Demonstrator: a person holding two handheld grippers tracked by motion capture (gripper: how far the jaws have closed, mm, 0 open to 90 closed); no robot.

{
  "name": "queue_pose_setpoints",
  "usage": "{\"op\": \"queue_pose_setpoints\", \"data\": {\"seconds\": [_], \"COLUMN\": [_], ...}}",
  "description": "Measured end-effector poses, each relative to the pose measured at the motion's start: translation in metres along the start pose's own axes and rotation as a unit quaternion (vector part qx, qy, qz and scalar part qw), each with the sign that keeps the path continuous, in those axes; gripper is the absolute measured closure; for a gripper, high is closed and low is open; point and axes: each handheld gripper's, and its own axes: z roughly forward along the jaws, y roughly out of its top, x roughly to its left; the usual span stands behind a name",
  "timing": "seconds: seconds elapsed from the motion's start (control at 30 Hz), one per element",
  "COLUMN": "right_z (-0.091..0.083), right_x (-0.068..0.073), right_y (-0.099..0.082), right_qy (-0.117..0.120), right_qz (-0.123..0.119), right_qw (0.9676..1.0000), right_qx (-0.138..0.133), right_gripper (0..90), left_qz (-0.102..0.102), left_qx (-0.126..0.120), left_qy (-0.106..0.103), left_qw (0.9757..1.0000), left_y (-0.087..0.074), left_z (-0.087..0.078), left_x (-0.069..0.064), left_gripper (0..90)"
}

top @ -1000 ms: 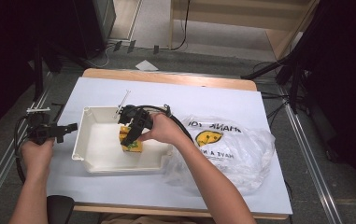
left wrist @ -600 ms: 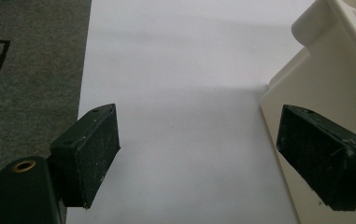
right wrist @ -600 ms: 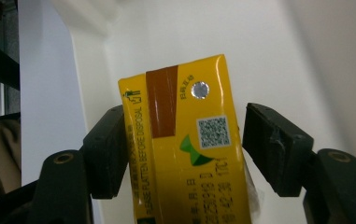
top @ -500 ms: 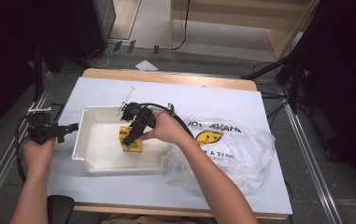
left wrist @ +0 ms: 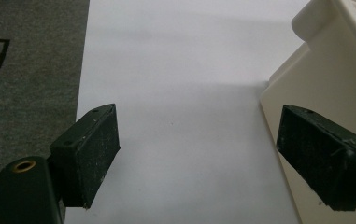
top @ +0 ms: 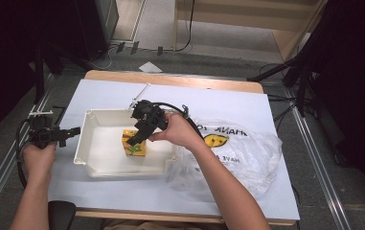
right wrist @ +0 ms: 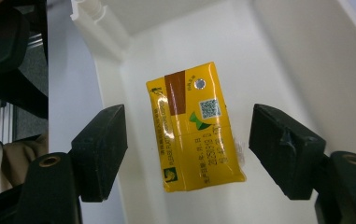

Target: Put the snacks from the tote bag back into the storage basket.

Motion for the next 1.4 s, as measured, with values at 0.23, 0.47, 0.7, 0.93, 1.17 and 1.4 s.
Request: {"op": "queue_pose_setpoints", "data": {"seconds": [0.23,0.47,0.7,0.93,1.17,1.4], "right_z": [-0.011,-0.026,-0.041,-0.051,-0.061,-0.073], "right_x": [-0.001,-0.002,-0.001,-0.001,0.000,0.001], "right_y": [-0.011,-0.023,-0.035,-0.048,-0.064,-0.085], "right_qy": [-0.018,-0.026,-0.050,-0.072,-0.083,-0.101], "right_qz": [0.008,0.009,0.020,0.029,0.035,0.046], "right_qw": [0.9997,0.9991,0.9977,0.9956,0.9941,0.9913], "right_qx": [-0.012,-0.032,-0.041,-0.053,-0.060,-0.071], "right_gripper": [27.7,25.2,24.2,23.4,22.7,22.7], "left_qz": [0.002,0.001,0.002,0.002,0.002,0.003], "left_qx": [0.001,0.002,0.005,0.005,0.005,0.006], "left_qy": [0.000,0.001,0.002,0.003,0.003,0.004], "left_qw": [1.0000,1.0000,1.0000,1.0000,1.0000,1.0000], "left_y": [-0.001,-0.002,-0.002,-0.003,-0.003,-0.004], "left_z": [0.000,-0.001,-0.001,-0.001,-0.001,-0.001], "left_x": [0.000,0.001,0.000,0.000,0.001,0.001], "left_gripper": [14.2,14.2,14.2,14.2,14.2,14.2]}}
